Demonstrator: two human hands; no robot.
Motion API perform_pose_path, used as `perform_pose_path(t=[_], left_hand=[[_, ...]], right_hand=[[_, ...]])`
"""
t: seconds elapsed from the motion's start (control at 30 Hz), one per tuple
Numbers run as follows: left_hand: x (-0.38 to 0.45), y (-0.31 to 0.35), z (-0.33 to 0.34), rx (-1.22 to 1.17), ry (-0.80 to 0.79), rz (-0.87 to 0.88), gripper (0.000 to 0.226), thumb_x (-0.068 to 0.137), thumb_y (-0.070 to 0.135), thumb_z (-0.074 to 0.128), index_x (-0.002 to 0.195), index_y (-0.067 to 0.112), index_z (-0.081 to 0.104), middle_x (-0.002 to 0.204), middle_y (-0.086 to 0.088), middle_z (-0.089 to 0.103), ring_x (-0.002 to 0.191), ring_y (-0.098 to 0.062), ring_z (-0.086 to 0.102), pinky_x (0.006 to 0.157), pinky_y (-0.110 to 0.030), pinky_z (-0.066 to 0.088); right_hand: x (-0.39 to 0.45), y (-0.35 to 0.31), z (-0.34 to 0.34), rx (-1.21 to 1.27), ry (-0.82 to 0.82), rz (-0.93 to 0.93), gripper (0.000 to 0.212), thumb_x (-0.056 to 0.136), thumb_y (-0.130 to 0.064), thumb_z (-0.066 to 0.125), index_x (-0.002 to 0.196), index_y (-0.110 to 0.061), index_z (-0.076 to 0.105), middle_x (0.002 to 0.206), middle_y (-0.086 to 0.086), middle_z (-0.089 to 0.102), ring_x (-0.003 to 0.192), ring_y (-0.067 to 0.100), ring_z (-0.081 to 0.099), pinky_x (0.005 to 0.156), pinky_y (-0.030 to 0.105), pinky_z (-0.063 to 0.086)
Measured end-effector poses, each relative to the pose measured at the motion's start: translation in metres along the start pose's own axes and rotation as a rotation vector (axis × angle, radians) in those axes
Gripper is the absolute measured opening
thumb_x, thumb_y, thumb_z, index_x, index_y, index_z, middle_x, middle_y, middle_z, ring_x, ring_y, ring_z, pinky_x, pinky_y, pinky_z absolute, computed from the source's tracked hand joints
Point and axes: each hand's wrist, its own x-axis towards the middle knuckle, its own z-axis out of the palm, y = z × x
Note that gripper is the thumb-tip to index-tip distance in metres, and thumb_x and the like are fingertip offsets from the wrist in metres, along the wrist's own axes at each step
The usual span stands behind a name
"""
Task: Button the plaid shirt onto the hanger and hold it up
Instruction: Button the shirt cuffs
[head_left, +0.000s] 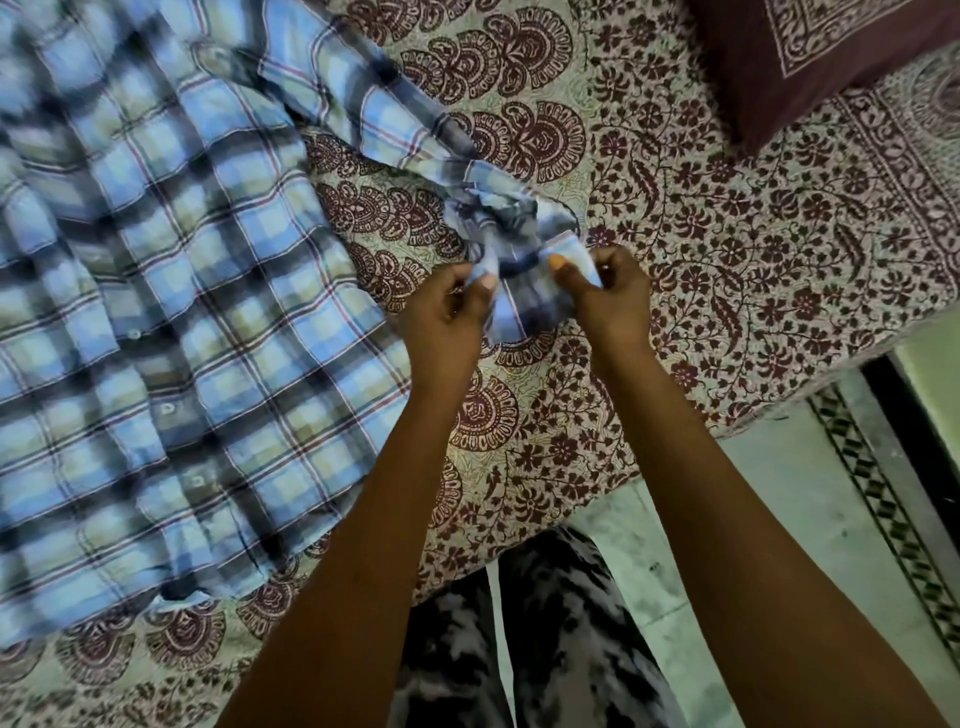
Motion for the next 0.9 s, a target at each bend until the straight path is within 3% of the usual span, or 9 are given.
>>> perform_pose_path(t=[0.1,0.17,0.3,0.37,0.47,0.57,0.7,0.9], left_hand=[[0.0,0.005,0.008,0.149,-0.056,0.087,0.016,0.088,0.01,0.059,0.102,0.007,0.067,0.087,0.003,0.065,0.065,0.008,0.055,0.06,-0.005,0.044],[0.002,0.005,0.007,0.18,-0.063,0.106,0.018,0.088,0.01,0.058,0.103,0.008,0.067,0.084,0.005,0.063,0.06,0.009,0.055,0.056,-0.001,0.04],[0.007,0.002,0.002,0.254,-0.079,0.115,0.015,0.087,0.012,0.058,0.097,0.008,0.068,0.076,0.001,0.062,0.059,0.003,0.049,0.054,-0.005,0.035],[0.009,0.001,0.0,0.302,-0.085,0.118,0.014,0.086,0.012,0.059,0.095,0.008,0.069,0.074,0.0,0.062,0.057,0.001,0.049,0.055,-0.013,0.038],[0.012,0.003,-0.001,0.348,-0.088,0.144,0.013,0.084,0.012,0.06,0.089,0.006,0.07,0.073,-0.008,0.067,0.06,-0.017,0.055,0.058,-0.026,0.043],[0.016,0.008,-0.002,0.378,-0.118,0.145,0.012,0.084,0.011,0.06,0.087,0.005,0.07,0.069,-0.003,0.061,0.055,-0.011,0.05,0.055,-0.022,0.037],[0.022,0.013,-0.006,0.401,-0.2,0.14,0.014,0.086,0.011,0.058,0.091,0.005,0.07,0.071,0.001,0.058,0.054,0.004,0.045,0.054,-0.013,0.034],[0.026,0.02,-0.012,0.407,-0.294,0.09,0.016,0.087,0.008,0.053,0.086,0.003,0.068,0.066,-0.002,0.059,0.053,-0.006,0.048,0.053,-0.016,0.037]], right_hand=[[-0.008,0.003,0.011,0.058,-0.1,-0.009,0.017,0.081,-0.003,0.065,0.096,-0.004,0.058,0.092,0.011,0.064,0.078,0.019,0.061,0.068,0.028,0.054],[-0.013,0.005,0.015,0.096,-0.137,-0.019,0.016,0.082,0.002,0.062,0.096,-0.005,0.059,0.089,0.007,0.064,0.074,0.014,0.06,0.062,0.018,0.052],[-0.016,0.012,0.015,-0.017,-0.108,-0.104,0.01,0.086,-0.003,0.057,0.082,-0.012,0.059,0.078,0.008,0.061,0.07,0.018,0.054,0.061,0.026,0.045],[-0.017,0.013,0.016,-0.077,-0.102,-0.151,0.006,0.087,-0.004,0.056,0.087,-0.01,0.059,0.081,0.009,0.061,0.072,0.018,0.054,0.062,0.027,0.046],[-0.019,0.011,0.018,-0.112,-0.104,-0.233,0.007,0.085,-0.004,0.059,0.089,-0.01,0.059,0.083,0.007,0.063,0.072,0.016,0.057,0.064,0.028,0.05],[-0.02,0.011,0.021,-0.072,-0.093,-0.261,0.013,0.081,-0.004,0.064,0.094,-0.007,0.062,0.085,0.006,0.065,0.075,0.015,0.06,0.068,0.031,0.053],[-0.021,0.011,0.025,-0.086,-0.038,-0.286,0.014,0.08,-0.002,0.066,0.094,-0.003,0.063,0.081,0.0,0.064,0.071,0.008,0.06,0.067,0.023,0.053],[-0.017,0.01,0.026,-0.309,-0.03,-0.419,0.014,0.082,-0.007,0.065,0.096,-0.008,0.064,0.084,-0.003,0.065,0.074,0.013,0.061,0.067,0.03,0.054]])
